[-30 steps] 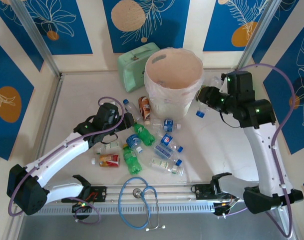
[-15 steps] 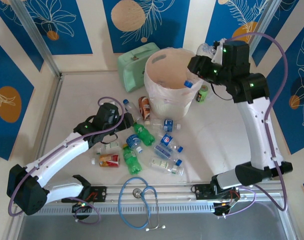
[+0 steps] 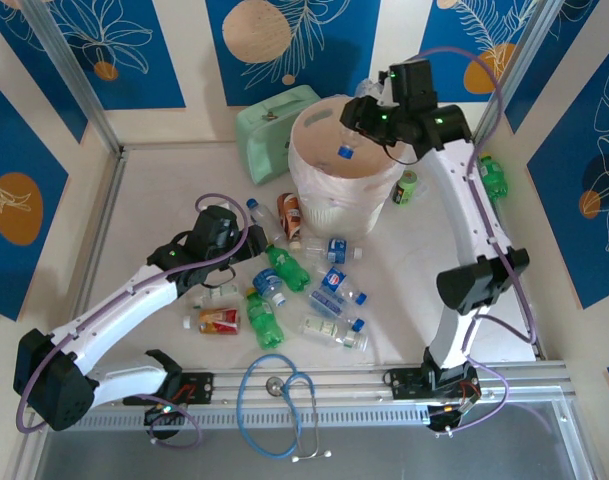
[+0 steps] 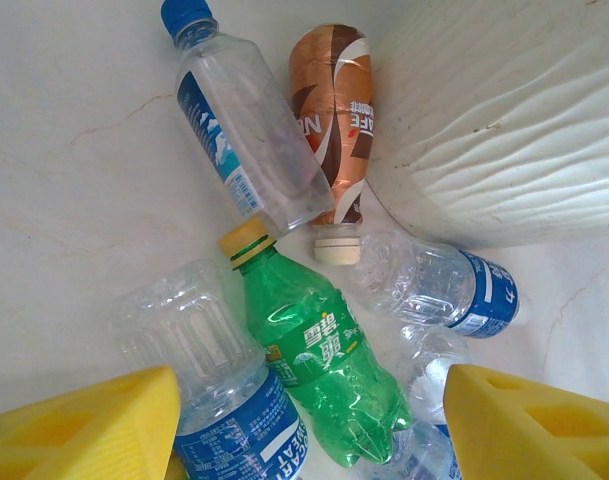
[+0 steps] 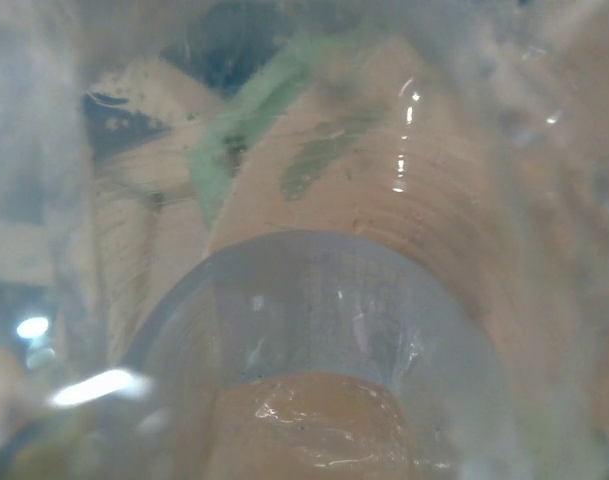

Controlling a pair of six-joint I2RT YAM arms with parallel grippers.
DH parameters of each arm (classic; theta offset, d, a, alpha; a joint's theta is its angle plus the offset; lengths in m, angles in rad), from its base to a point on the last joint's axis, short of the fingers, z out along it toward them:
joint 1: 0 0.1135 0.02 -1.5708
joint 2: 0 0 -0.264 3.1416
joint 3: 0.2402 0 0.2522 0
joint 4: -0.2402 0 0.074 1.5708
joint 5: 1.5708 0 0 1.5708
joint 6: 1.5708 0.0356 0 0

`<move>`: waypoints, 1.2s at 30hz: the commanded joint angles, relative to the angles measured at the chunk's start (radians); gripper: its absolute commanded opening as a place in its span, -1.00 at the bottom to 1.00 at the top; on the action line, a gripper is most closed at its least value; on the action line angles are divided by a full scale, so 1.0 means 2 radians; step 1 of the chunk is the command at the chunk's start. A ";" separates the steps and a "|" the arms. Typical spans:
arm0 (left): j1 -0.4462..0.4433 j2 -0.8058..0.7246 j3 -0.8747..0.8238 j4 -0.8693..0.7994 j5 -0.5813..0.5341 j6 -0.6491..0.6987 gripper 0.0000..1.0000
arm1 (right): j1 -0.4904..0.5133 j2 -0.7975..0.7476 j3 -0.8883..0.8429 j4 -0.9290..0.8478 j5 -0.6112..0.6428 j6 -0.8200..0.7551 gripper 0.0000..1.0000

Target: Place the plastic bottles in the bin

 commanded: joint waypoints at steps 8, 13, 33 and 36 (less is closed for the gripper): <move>0.009 0.011 0.008 -0.007 -0.011 0.002 0.43 | 0.021 0.037 0.031 -0.030 0.015 -0.019 0.49; 0.017 0.024 0.017 -0.009 -0.015 0.004 0.54 | 0.022 0.036 0.052 -0.043 0.016 -0.020 0.64; 0.082 0.205 0.145 0.003 -0.007 -0.018 0.59 | 0.143 -0.270 -0.231 0.003 0.089 -0.002 0.62; 0.090 0.249 0.175 -0.002 -0.006 -0.031 0.68 | 0.176 -0.319 -0.293 0.007 0.105 0.012 0.62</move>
